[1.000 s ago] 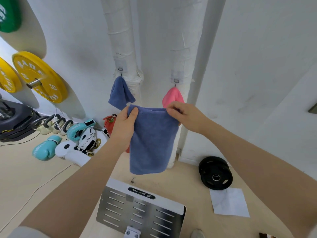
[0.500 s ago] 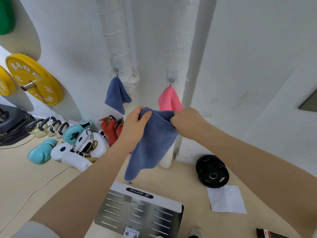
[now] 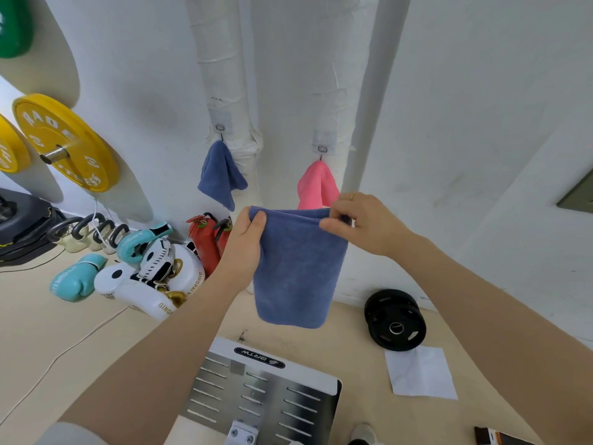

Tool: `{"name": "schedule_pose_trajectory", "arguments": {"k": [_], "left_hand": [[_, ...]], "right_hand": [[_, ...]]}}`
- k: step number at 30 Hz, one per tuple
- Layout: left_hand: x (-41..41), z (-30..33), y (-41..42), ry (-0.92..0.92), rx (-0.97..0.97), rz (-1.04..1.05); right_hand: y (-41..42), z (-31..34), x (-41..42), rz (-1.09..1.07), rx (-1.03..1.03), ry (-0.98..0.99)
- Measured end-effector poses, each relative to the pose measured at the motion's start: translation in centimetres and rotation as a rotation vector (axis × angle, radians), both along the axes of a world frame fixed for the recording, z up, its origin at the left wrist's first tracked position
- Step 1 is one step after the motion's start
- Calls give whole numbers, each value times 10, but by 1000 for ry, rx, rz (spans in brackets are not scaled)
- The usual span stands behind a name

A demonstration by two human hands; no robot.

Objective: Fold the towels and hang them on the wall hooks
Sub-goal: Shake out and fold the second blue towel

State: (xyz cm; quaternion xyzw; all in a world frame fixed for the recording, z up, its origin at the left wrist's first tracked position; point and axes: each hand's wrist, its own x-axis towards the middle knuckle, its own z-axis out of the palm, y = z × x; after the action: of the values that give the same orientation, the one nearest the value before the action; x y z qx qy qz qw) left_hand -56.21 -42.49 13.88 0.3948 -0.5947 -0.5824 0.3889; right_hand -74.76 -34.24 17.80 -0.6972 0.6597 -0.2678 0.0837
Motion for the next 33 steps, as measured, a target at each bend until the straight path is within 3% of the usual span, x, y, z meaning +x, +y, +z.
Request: {"name": "schedule_pose_trajectory", "arguments": {"k": [4, 8, 13, 17, 18, 21, 26, 29, 31, 33], "left_hand": [[2, 2, 1, 60, -8, -32], [8, 6, 0, 64, -16, -42], [6, 16, 4, 132, 16, -109], [5, 30, 4, 297, 114, -365], [4, 34, 6, 256, 86, -427], [-4, 41, 13, 116, -11, -534], [-23, 55, 19, -30, -135, -381], [-31, 51, 16, -87, -143, -184], [-33, 50, 14, -80, -132, -82], [-34, 54, 12, -40, -112, -25]], "right_hand": [[2, -4, -10, 33, 66, -56], [9, 2, -14, -22, 187, -549], [7, 1, -13, -31, 43, -1040], [3, 0, -14, -42, -51, -1356], [0, -2, -12, -114, -112, -1309], [-17, -7, 0, -344, -246, -883], [-32, -19, 17, -475, -117, -599], [-23, -29, 25, -406, -5, -805], [-15, -31, 31, -263, 73, -1044], [-8, -30, 35, -110, 122, -1116]]}}
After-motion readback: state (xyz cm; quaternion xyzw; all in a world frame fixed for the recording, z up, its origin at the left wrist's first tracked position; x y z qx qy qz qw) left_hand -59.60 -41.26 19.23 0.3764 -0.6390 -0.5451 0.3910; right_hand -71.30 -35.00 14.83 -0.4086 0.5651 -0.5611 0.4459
